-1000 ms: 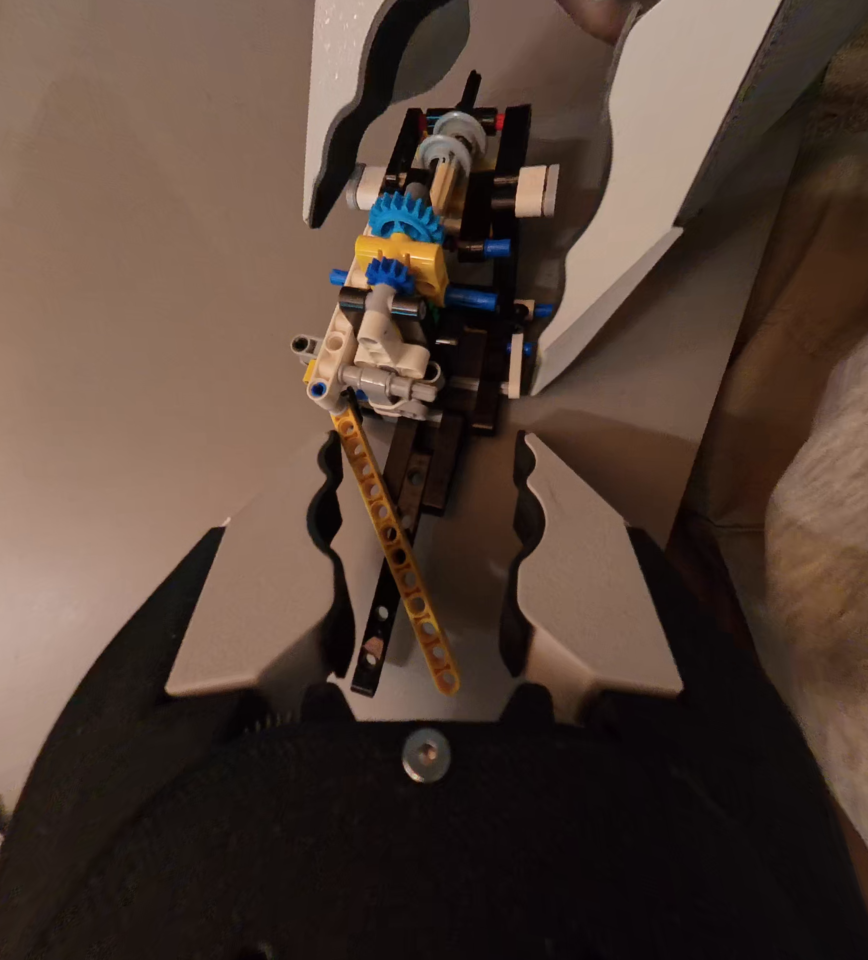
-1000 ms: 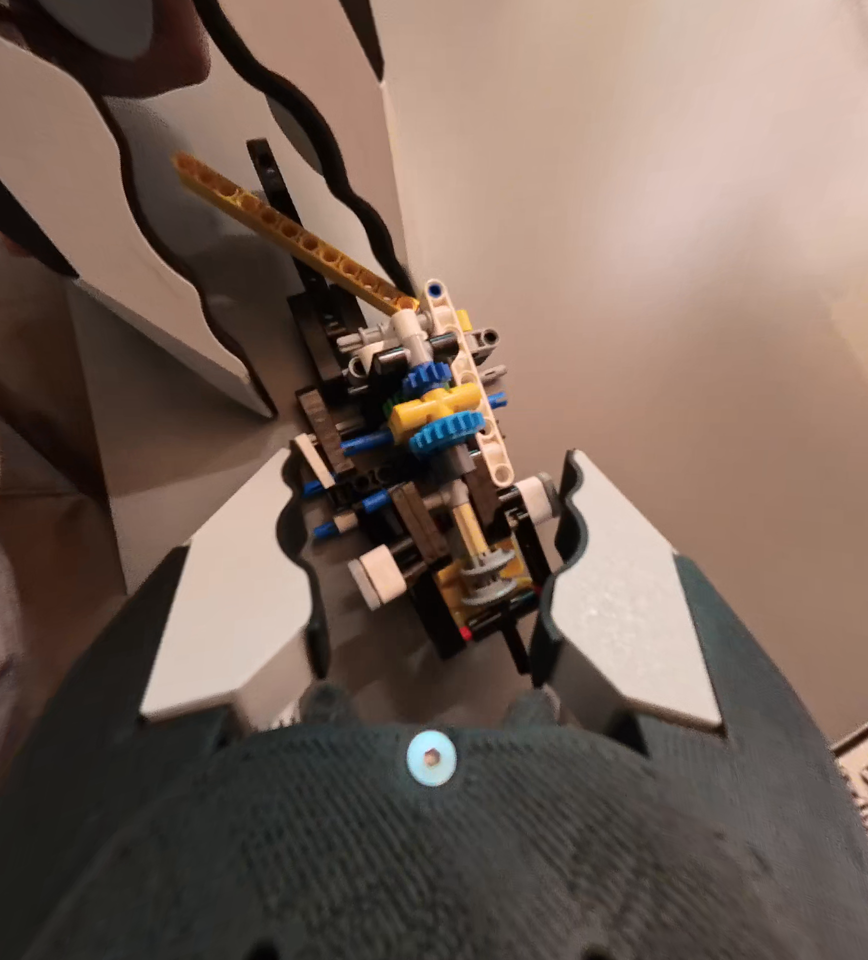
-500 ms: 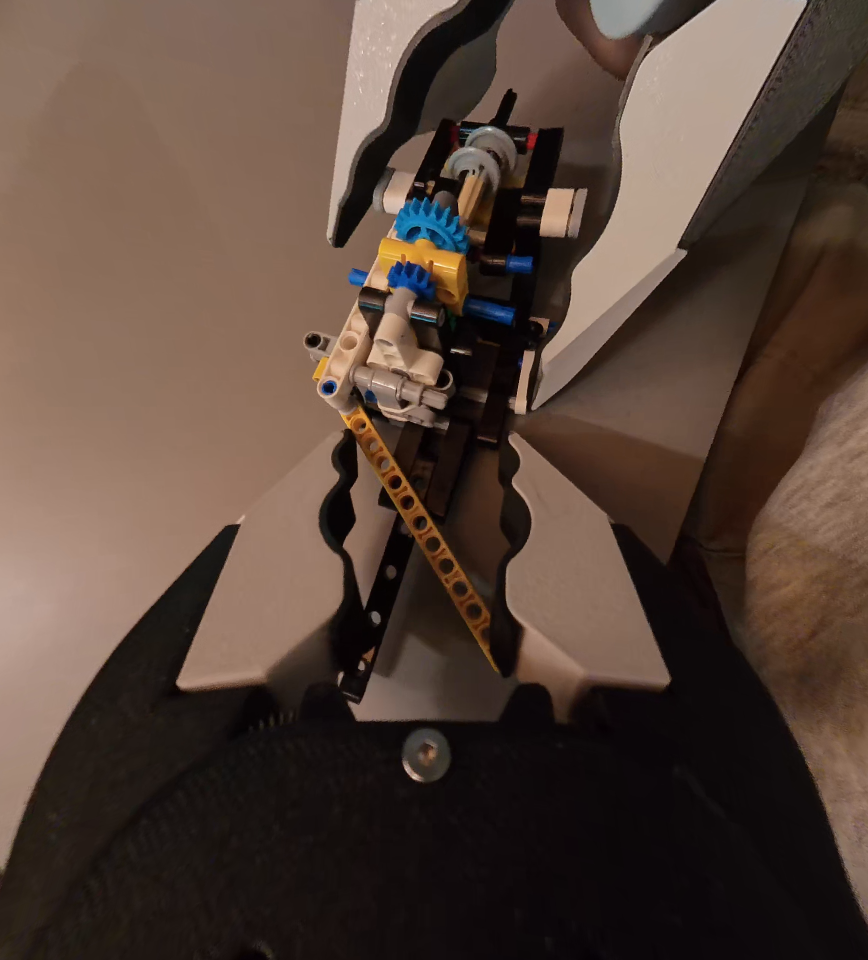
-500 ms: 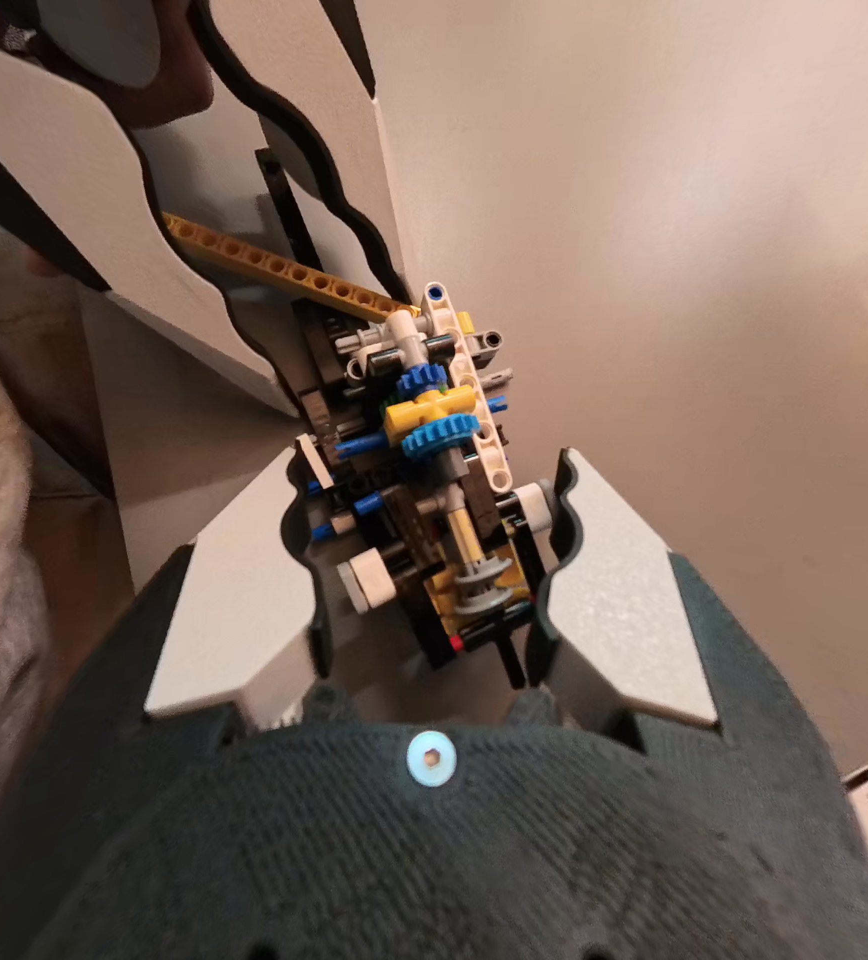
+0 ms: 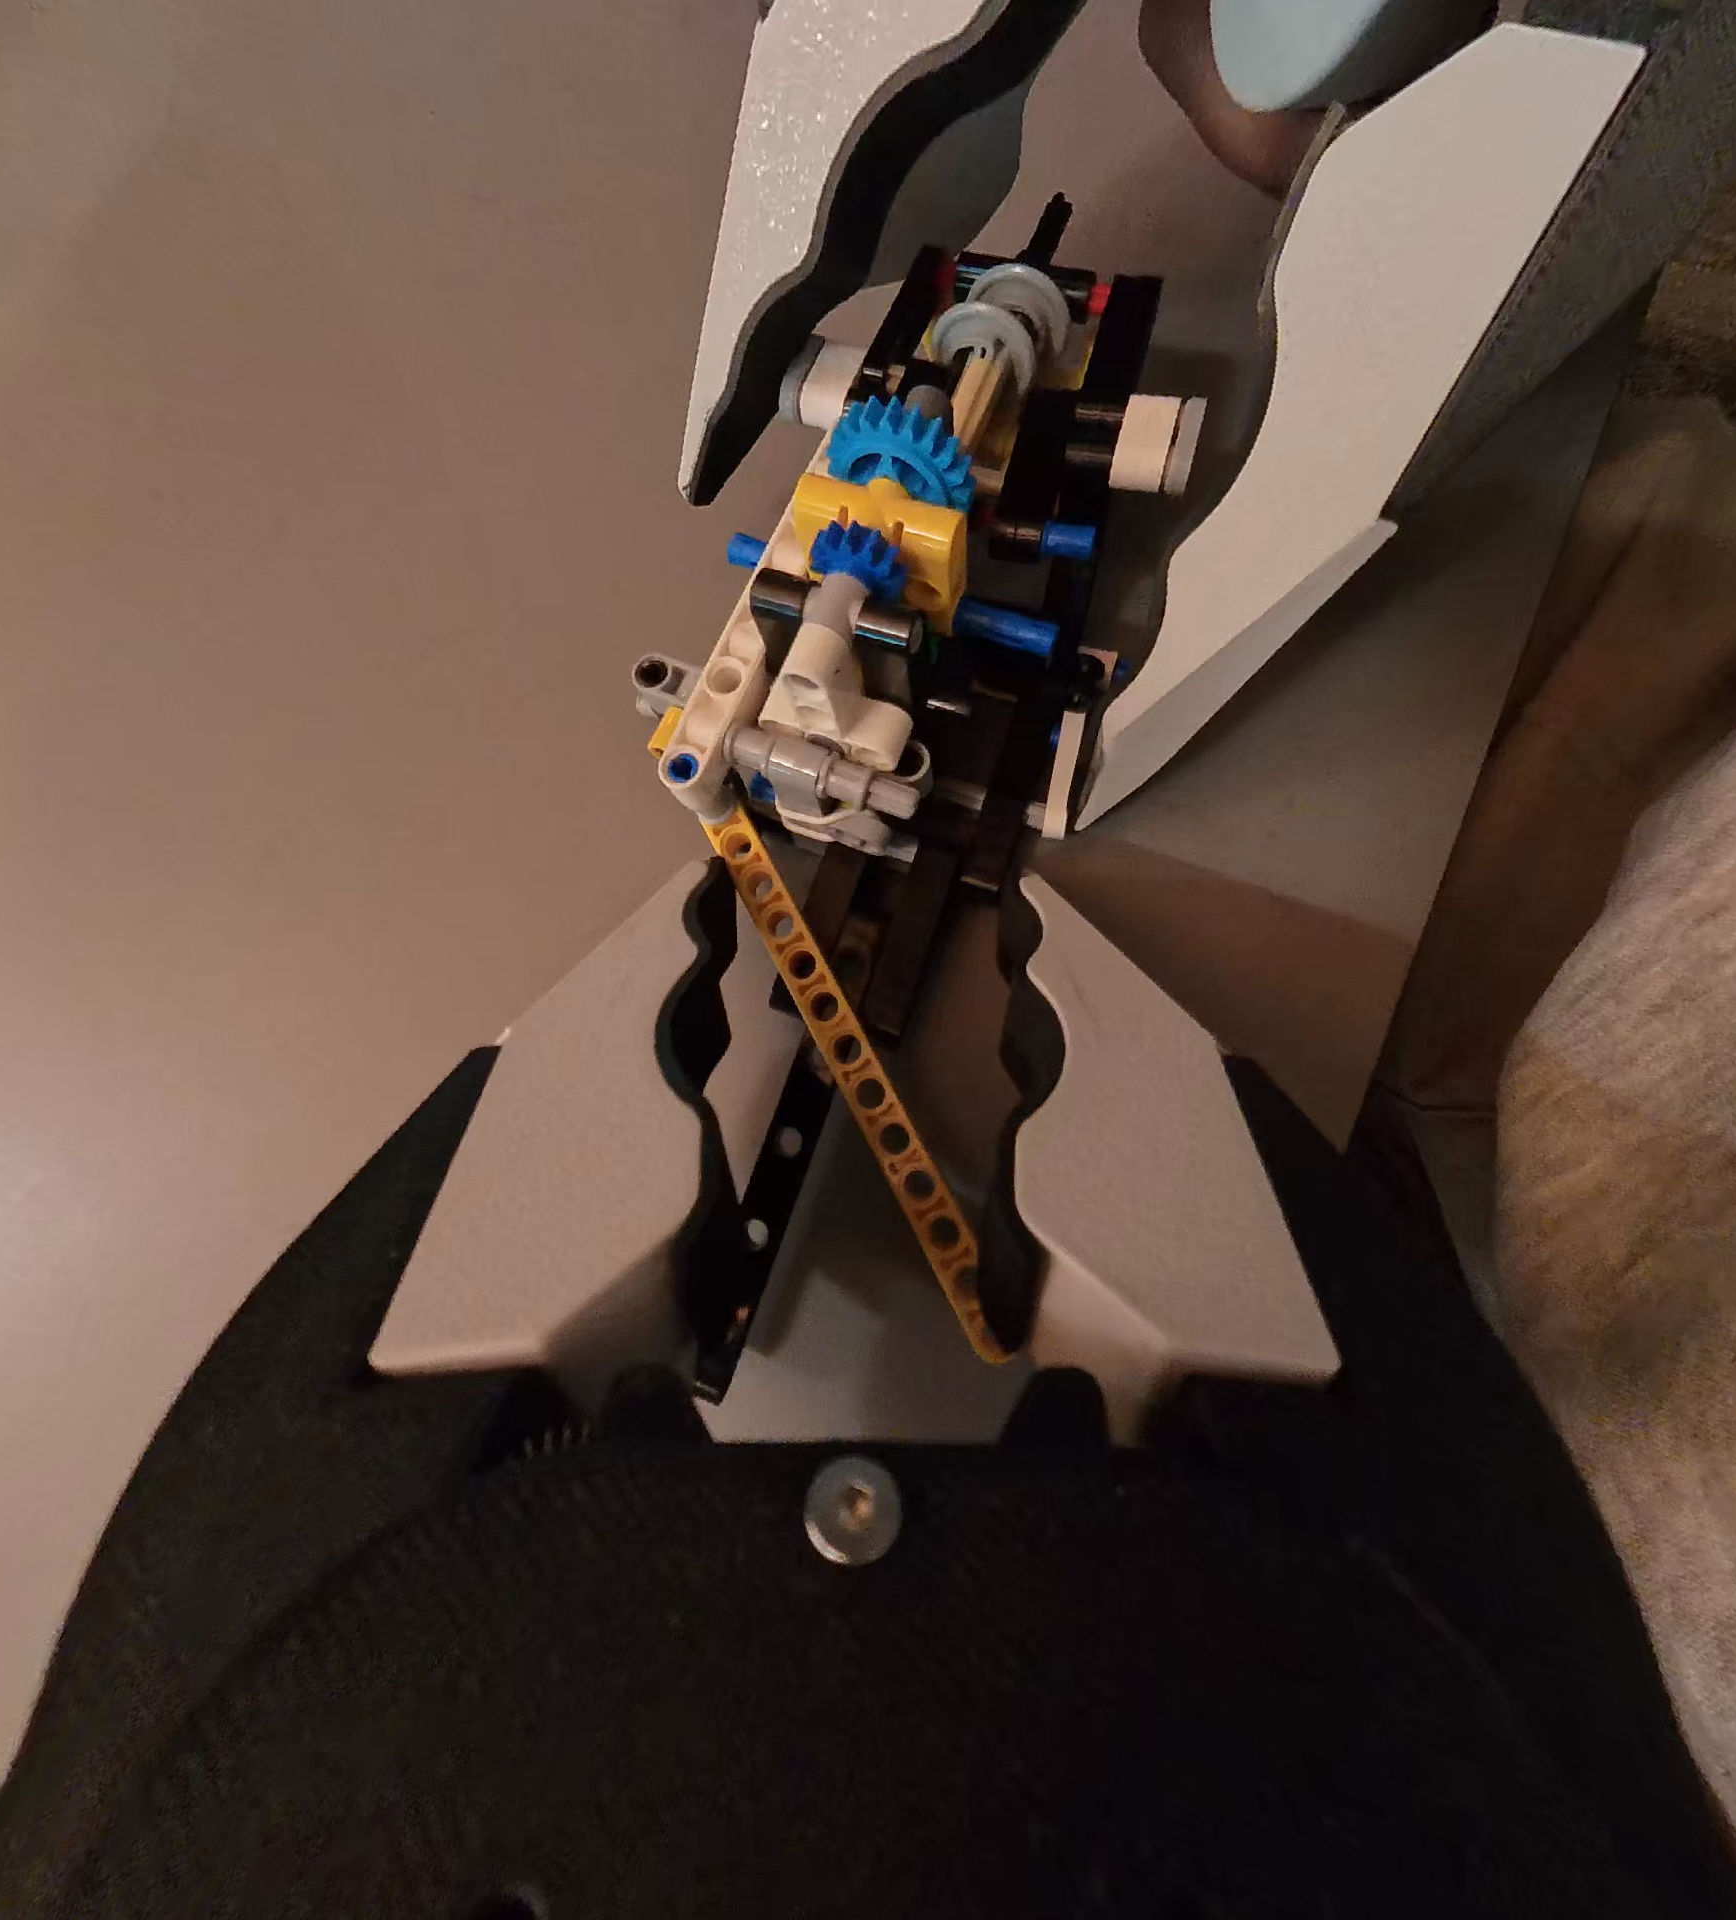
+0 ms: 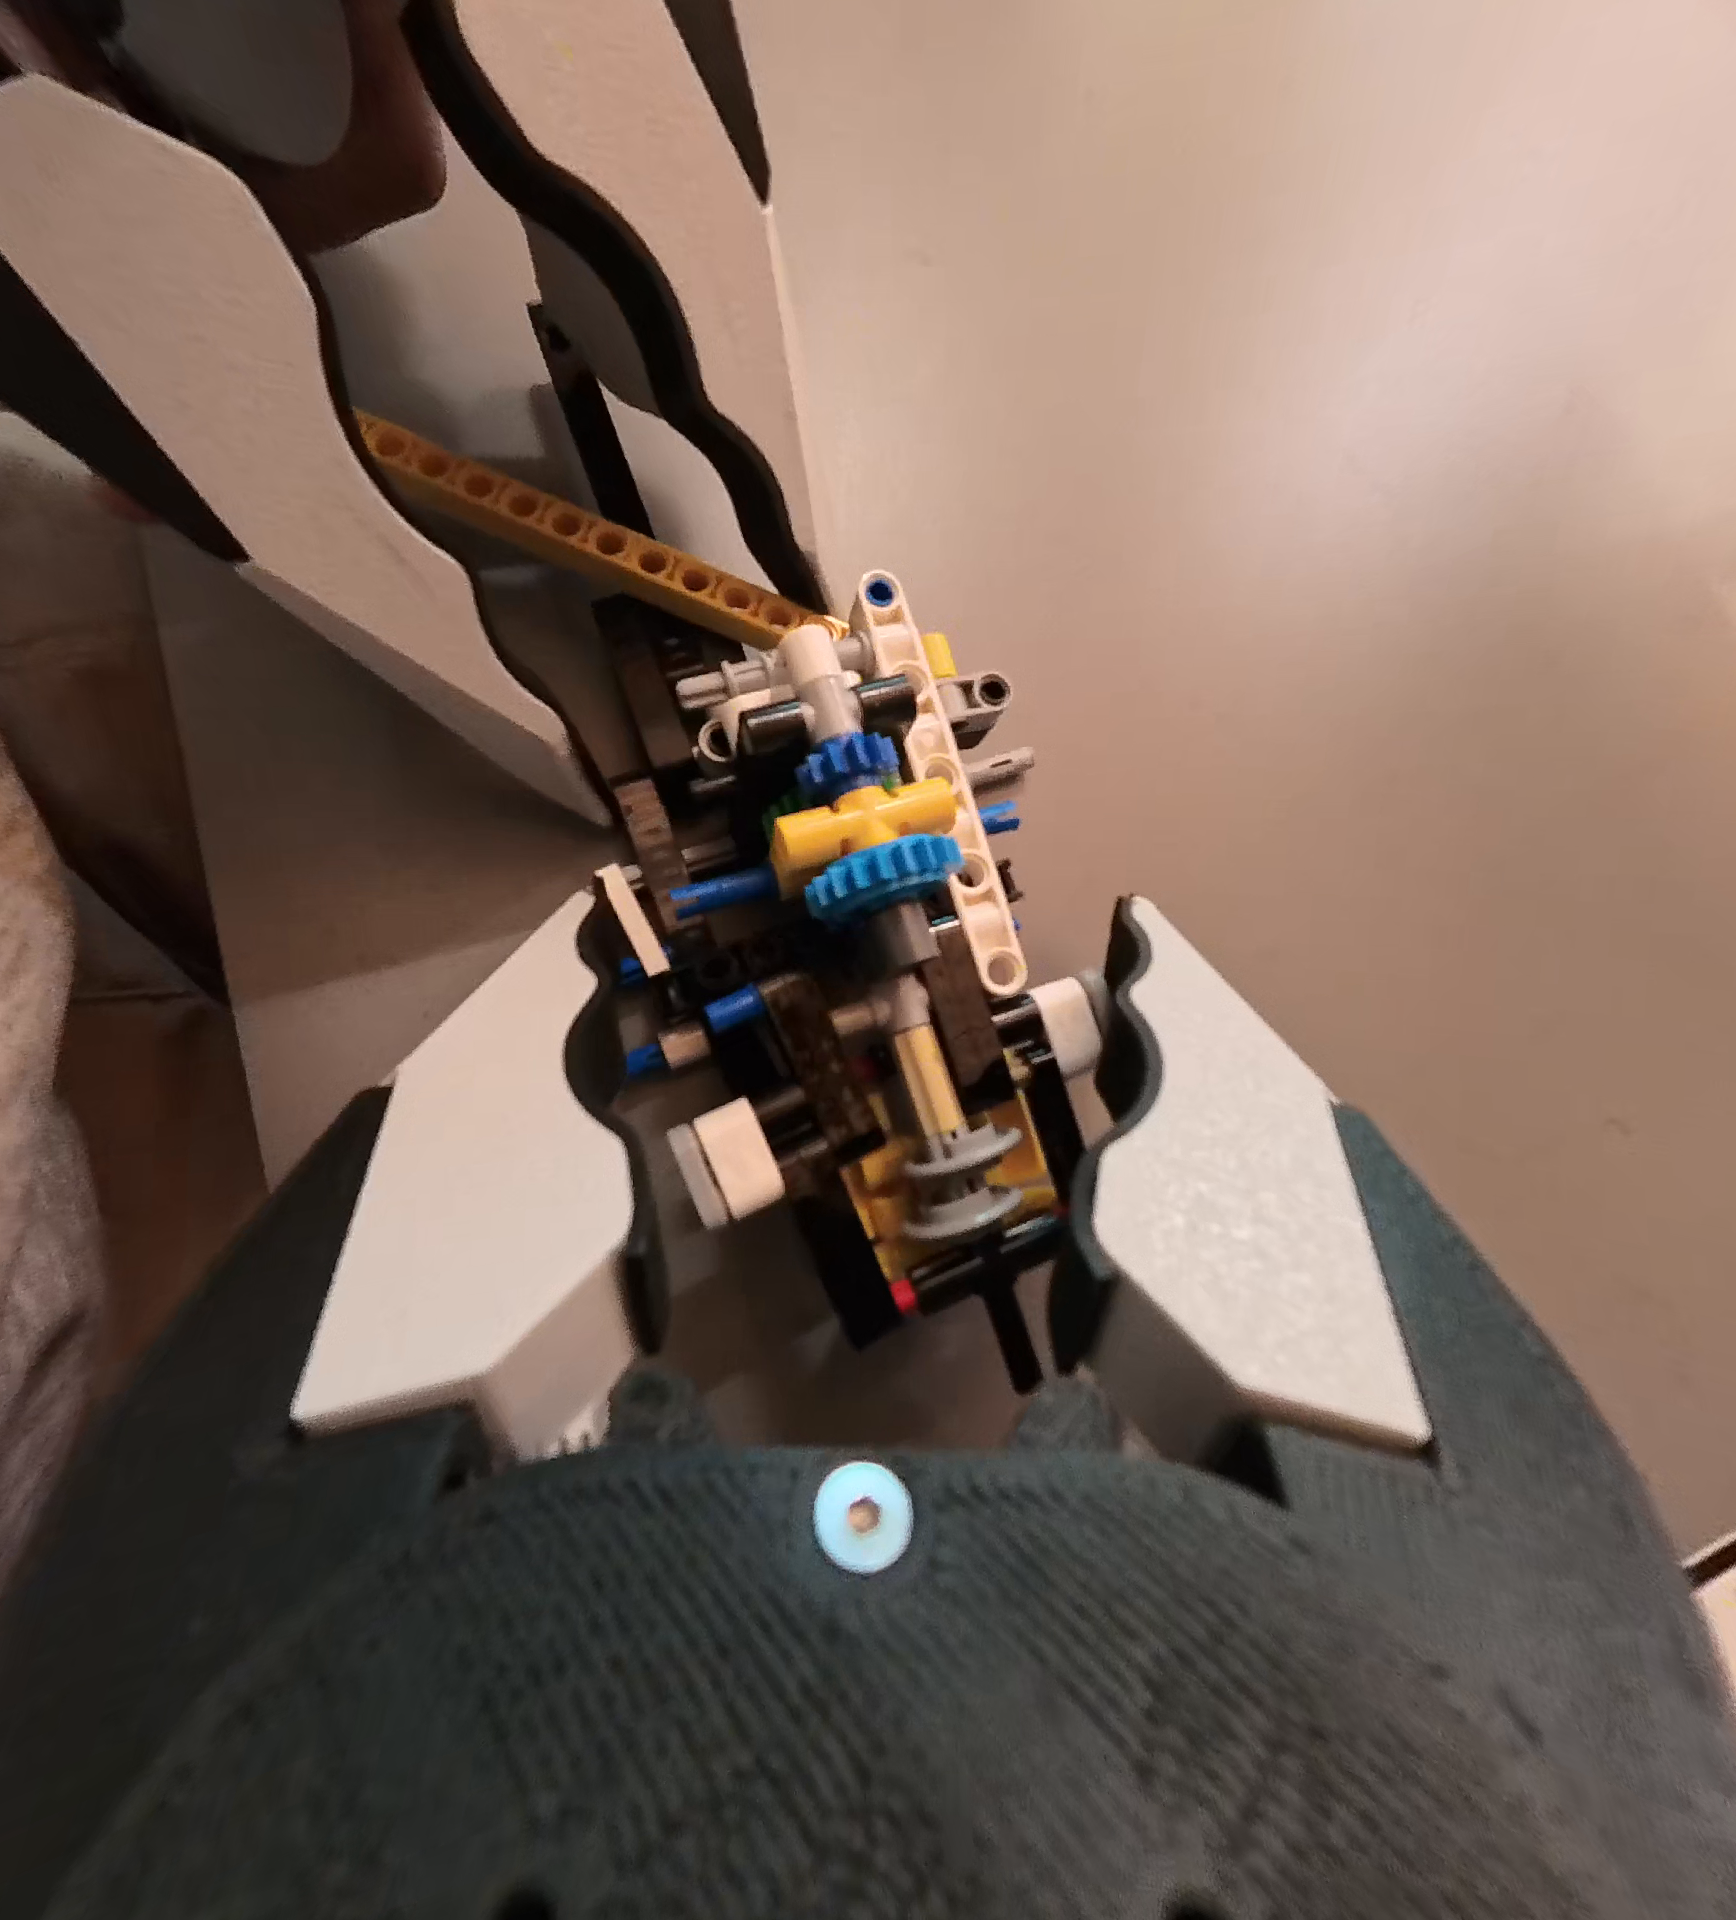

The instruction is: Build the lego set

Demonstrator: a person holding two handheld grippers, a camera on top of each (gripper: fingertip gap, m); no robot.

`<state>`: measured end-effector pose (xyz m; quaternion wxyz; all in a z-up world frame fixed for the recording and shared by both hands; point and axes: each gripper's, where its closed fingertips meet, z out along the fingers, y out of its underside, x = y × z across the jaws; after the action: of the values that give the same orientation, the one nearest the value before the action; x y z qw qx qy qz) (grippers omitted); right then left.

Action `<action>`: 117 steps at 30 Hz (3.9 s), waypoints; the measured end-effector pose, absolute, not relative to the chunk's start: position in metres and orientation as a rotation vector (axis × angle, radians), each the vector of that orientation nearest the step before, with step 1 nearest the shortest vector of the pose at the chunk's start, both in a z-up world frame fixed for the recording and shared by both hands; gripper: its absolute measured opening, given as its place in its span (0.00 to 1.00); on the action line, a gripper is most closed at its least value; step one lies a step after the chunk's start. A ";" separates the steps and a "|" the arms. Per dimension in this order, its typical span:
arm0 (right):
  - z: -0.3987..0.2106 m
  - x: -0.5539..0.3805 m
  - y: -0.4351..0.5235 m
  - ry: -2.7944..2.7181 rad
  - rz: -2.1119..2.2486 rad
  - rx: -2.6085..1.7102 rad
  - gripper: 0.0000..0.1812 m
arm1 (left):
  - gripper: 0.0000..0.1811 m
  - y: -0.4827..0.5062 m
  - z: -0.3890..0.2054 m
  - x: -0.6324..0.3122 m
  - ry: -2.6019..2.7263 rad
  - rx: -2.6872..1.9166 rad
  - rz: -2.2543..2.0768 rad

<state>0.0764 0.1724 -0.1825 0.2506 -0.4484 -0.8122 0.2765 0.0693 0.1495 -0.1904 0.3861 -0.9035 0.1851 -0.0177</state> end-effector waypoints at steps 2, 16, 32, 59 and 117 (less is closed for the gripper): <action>-0.182 0.076 0.172 -2.207 0.752 -1.224 0.52 | 0.28 0.150 -0.190 0.069 0.471 -2.302 -0.048; -0.181 0.081 0.175 -2.177 0.736 -1.253 0.52 | 0.28 0.149 -0.190 0.071 0.465 -2.300 -0.054; -0.182 0.085 0.176 -2.210 0.720 -1.266 0.49 | 0.26 0.148 -0.190 0.073 0.452 -2.308 -0.036; -0.178 0.082 0.177 -2.088 0.627 -1.233 0.51 | 0.25 0.143 -0.189 0.069 0.469 -2.323 0.021; -0.080 0.091 0.175 -1.138 2.027 -1.517 0.42 | 0.25 0.152 -0.098 0.110 -0.355 -1.732 -1.286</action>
<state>0.0911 0.1747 -0.0800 0.1819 -0.5374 -0.4032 0.7180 0.1097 0.1516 -0.0978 0.4596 -0.7035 -0.1444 -0.5224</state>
